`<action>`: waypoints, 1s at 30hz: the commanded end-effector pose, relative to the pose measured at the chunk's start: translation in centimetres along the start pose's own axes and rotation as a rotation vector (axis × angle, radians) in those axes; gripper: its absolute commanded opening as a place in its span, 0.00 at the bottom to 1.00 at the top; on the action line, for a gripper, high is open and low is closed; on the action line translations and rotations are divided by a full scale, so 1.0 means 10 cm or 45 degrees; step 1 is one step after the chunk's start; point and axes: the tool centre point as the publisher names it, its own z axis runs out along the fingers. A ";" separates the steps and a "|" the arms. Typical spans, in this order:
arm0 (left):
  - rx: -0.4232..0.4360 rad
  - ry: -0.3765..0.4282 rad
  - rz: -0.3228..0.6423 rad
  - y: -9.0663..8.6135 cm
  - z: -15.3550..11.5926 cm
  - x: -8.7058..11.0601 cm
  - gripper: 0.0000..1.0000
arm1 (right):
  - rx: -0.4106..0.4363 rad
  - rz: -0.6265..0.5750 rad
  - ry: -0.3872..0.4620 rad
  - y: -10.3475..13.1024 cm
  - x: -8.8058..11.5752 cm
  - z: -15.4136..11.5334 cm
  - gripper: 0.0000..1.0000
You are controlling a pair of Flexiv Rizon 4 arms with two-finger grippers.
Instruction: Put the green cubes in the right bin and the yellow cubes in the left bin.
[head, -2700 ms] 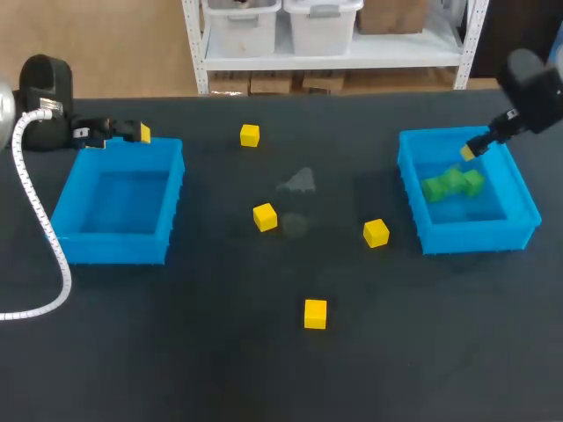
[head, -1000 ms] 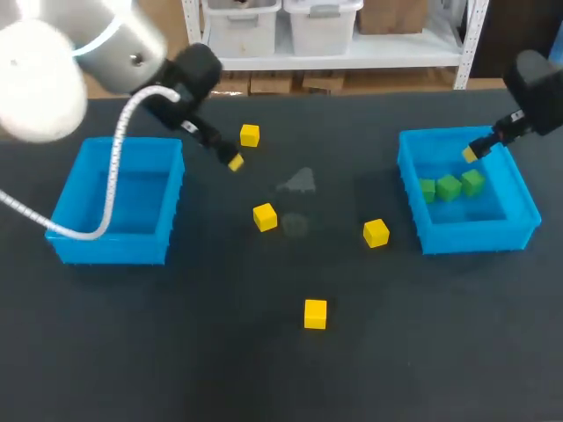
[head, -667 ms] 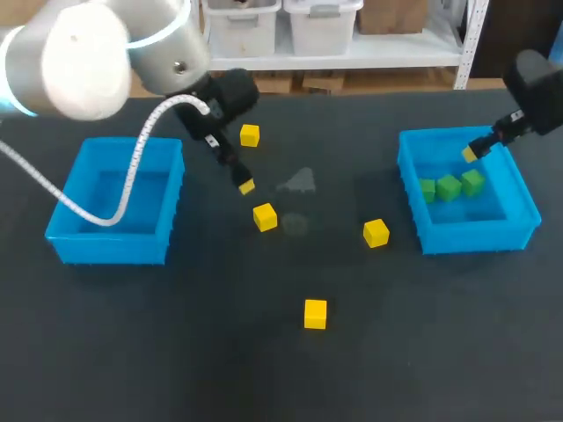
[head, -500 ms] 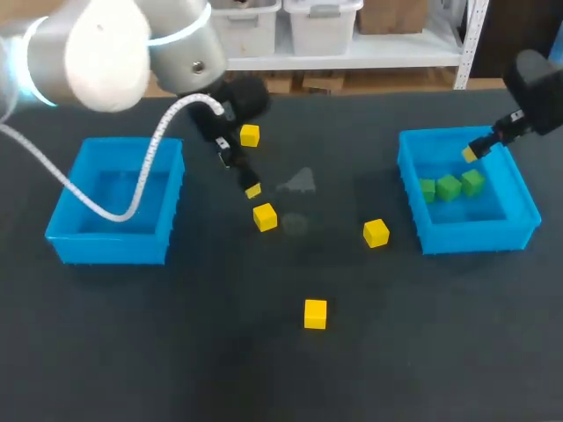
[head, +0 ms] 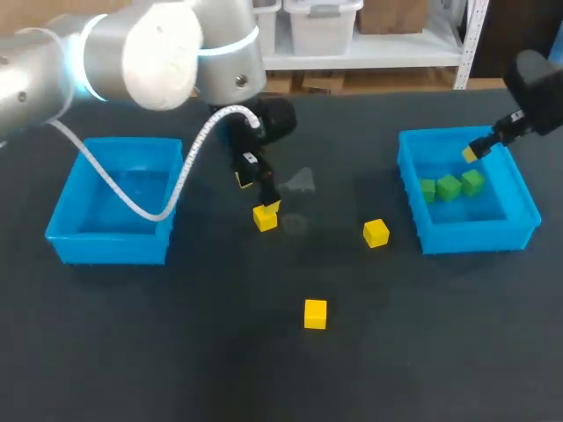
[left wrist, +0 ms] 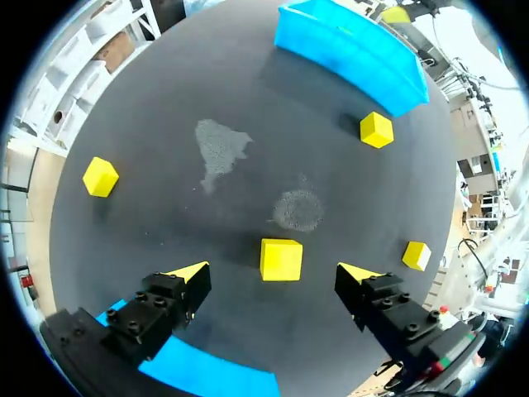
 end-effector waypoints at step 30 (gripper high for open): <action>-0.170 0.162 -0.147 -0.01 0.33 0.08 0.00 | 0.001 0.000 -0.003 0.00 0.01 0.00 1.00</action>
